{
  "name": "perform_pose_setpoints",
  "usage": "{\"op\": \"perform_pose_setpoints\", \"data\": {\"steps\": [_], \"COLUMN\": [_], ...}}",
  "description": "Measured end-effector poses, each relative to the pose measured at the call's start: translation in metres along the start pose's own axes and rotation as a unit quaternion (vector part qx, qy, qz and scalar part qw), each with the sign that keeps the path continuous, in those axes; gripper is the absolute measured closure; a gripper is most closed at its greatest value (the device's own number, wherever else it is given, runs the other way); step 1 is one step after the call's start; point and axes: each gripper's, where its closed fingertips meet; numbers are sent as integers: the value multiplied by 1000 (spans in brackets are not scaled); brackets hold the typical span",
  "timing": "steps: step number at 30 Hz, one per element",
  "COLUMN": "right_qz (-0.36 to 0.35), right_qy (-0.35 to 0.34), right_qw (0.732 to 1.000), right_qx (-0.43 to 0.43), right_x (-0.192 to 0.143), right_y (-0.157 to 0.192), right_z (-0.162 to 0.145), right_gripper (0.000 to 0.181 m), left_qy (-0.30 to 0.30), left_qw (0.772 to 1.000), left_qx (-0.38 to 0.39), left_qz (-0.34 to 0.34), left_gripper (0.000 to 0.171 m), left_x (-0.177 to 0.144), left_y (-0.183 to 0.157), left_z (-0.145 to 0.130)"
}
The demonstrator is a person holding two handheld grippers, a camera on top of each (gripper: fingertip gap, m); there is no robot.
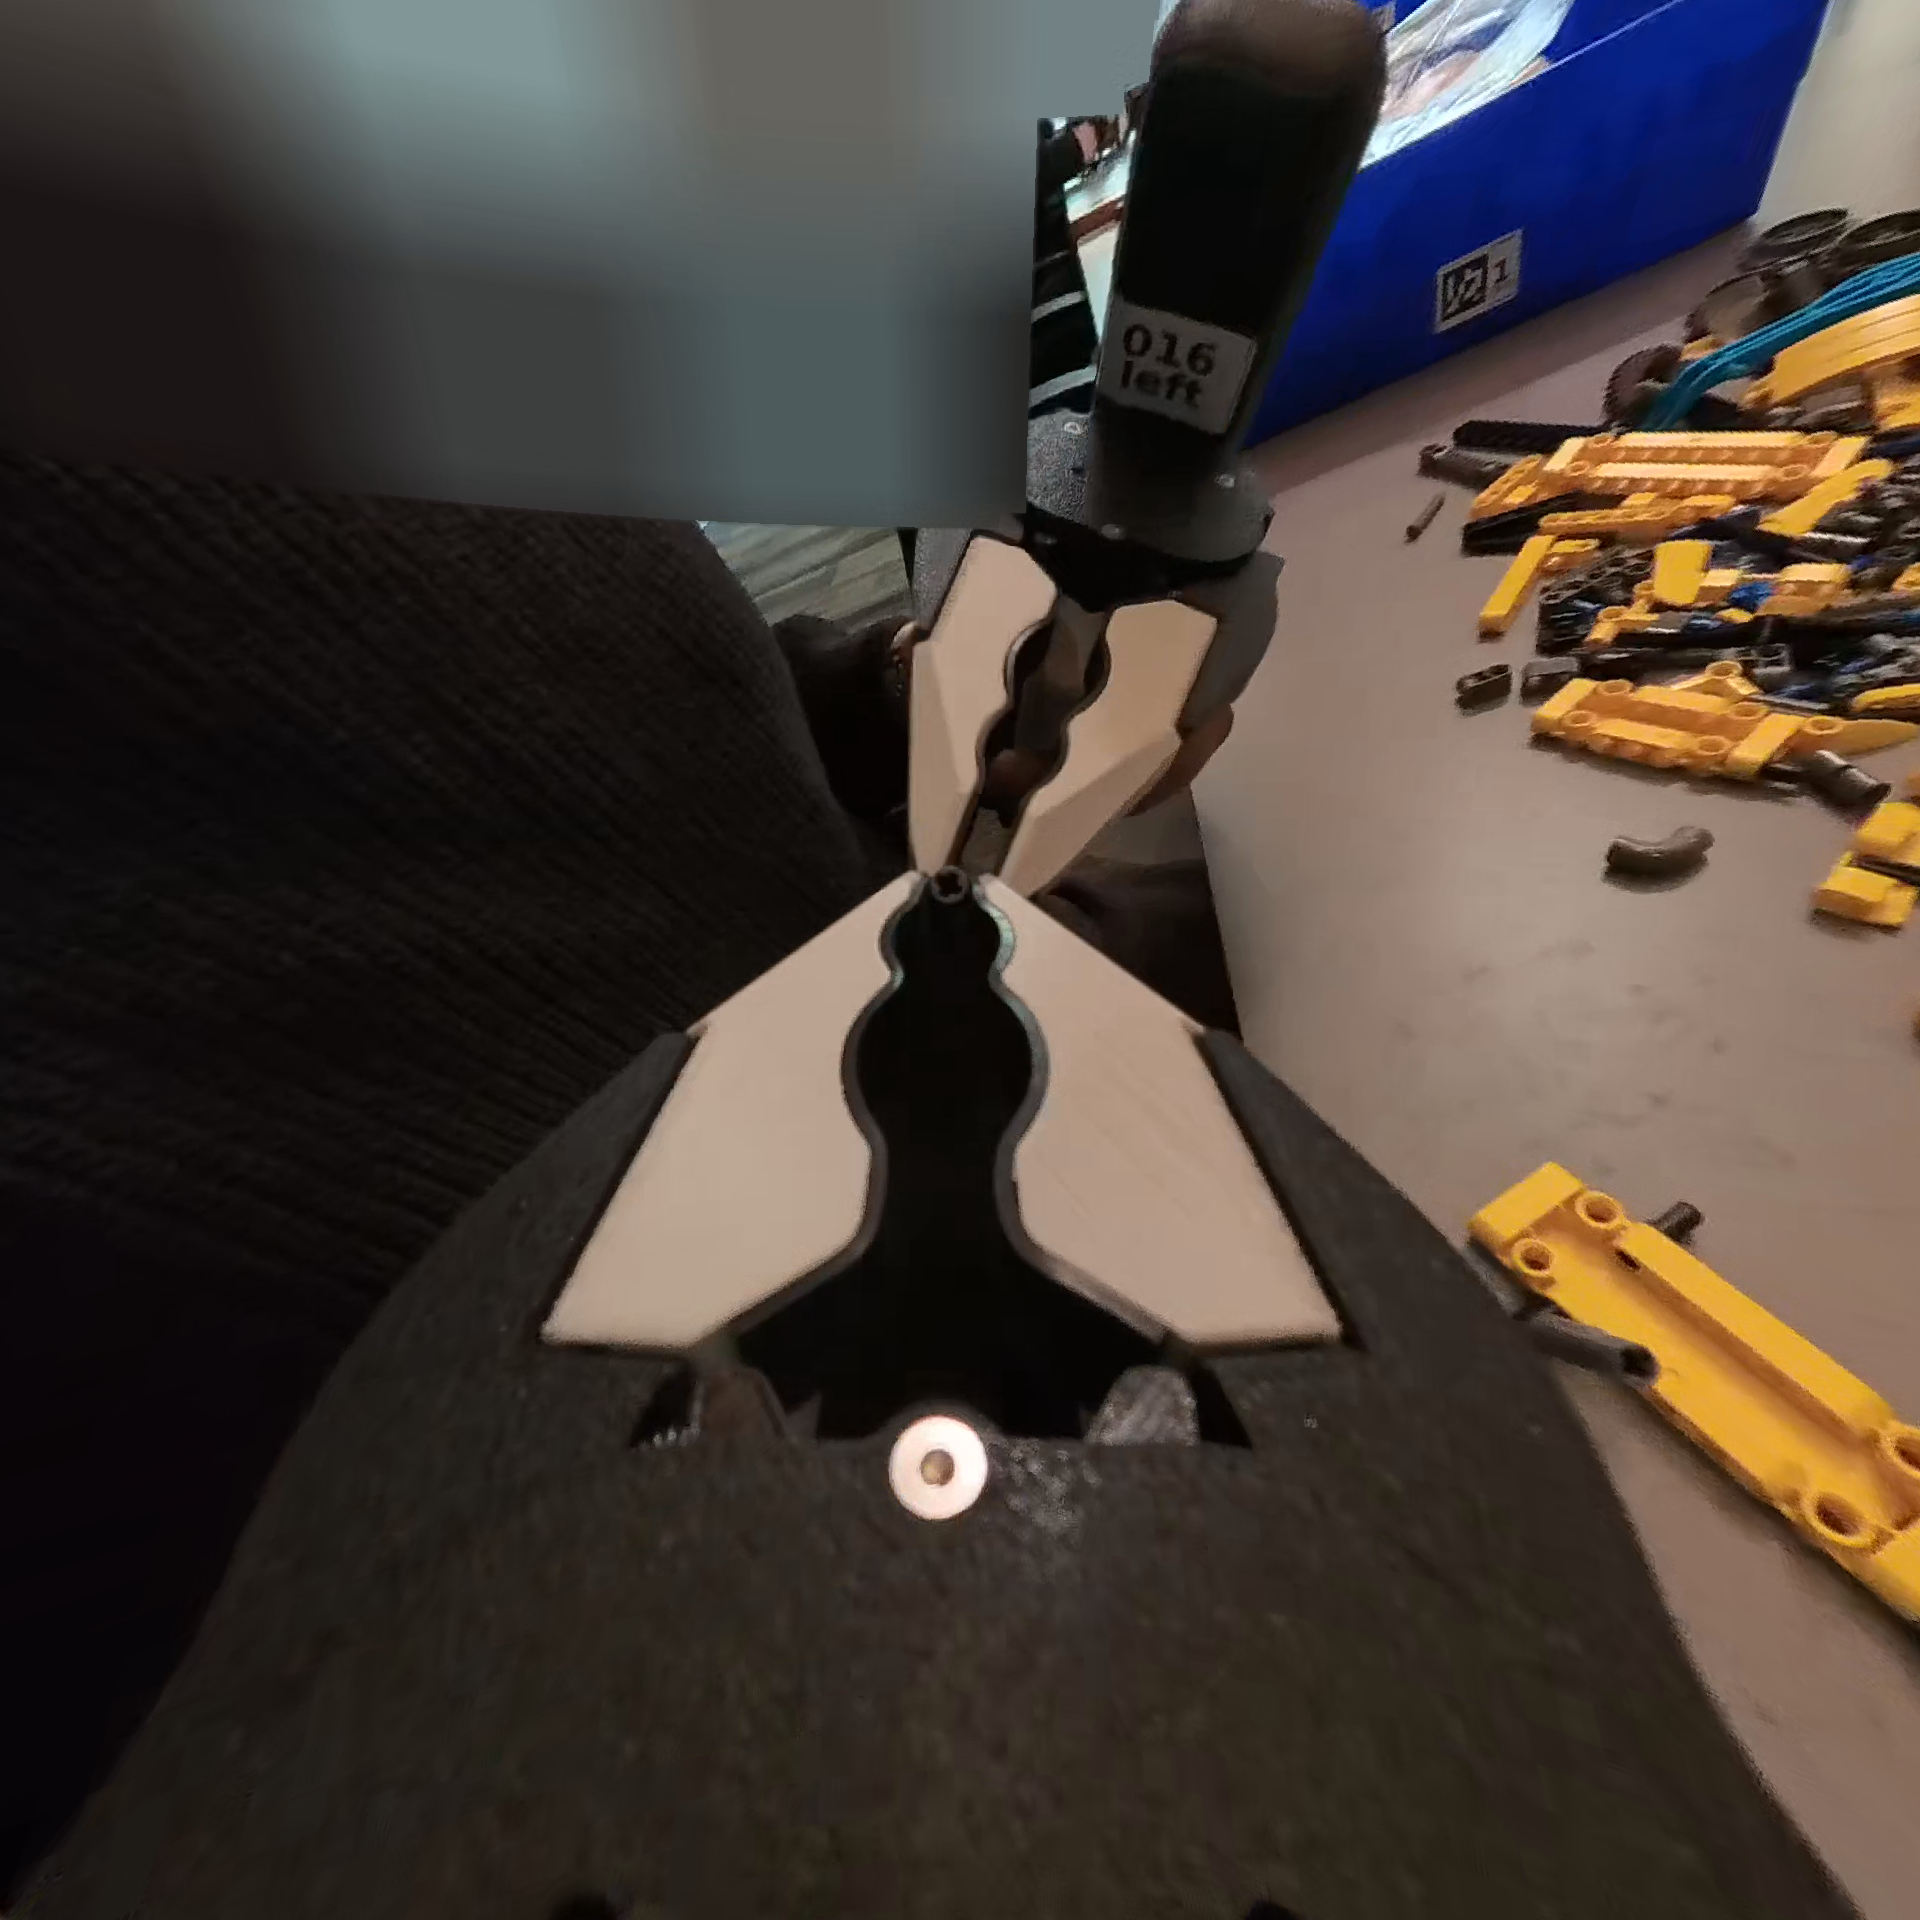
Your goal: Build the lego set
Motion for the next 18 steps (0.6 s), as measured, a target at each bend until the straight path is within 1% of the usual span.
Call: {"op": "perform_pose_setpoints", "data": {"steps": [3, 12, 18], "right_qz": [6, 14, 18], "right_qy": [12, -6, -17], "right_qw": [1000, 1000, 1000], "right_qx": [-4, -4, -13], "right_x": [3, 2, 3], "right_y": [1, 4, 8], "right_z": [-3, 0, 4], "right_gripper": [175, 175, 175], "left_qy": [16, 6, 0], "left_qw": [1000, 1000, 1000], "left_qx": [6, 1, 20], "left_qz": [1, -13, -21], "left_gripper": [166, 165, 166], "left_x": [2, 3, 2], "left_y": [0, -3, -7], "left_z": [-5, -3, 0]}}
Point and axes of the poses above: each gripper's, where its closed fingertips meet, x out along the fingers, z out of its top, y = z × x across the jaws, and after that the axes turned 3 degrees about x, right-handed
